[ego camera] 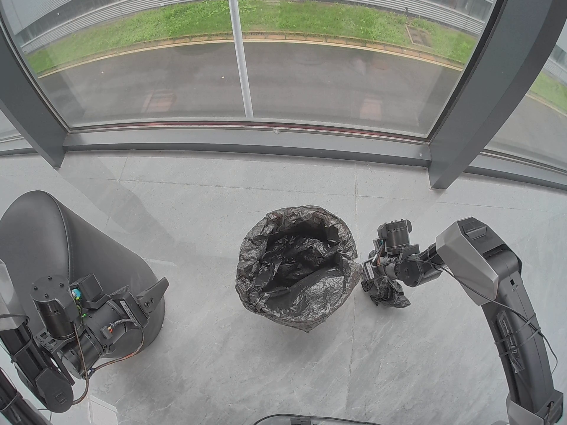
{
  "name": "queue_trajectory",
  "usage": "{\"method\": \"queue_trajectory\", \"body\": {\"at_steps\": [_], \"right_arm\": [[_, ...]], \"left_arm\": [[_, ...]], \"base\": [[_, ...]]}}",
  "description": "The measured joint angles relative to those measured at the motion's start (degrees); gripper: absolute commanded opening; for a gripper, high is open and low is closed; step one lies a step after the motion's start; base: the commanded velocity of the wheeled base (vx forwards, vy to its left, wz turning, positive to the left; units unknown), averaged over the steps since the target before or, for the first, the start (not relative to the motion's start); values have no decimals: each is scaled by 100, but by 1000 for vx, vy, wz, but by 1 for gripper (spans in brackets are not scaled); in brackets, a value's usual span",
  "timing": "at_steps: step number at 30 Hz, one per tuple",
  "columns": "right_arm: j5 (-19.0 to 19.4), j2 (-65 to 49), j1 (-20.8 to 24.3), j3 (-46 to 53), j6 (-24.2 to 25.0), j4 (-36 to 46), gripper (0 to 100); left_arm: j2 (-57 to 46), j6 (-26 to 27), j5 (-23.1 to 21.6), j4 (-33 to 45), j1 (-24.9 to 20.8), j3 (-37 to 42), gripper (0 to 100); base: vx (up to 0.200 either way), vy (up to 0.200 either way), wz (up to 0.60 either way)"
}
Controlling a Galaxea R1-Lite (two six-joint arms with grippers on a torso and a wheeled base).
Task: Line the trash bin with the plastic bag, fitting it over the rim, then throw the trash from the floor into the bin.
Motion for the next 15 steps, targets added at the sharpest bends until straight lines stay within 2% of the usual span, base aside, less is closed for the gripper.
{"method": "queue_trajectory", "body": {"at_steps": [8,15], "right_arm": [[-26,48,0,-37,28,-17,0],[-272,-88,-1,16,107,-41,0]], "left_arm": [[-5,0,0,0,0,0,100],[-7,0,0,0,0,0,100]], "base": [[0,0,0],[0,0,0]]}}
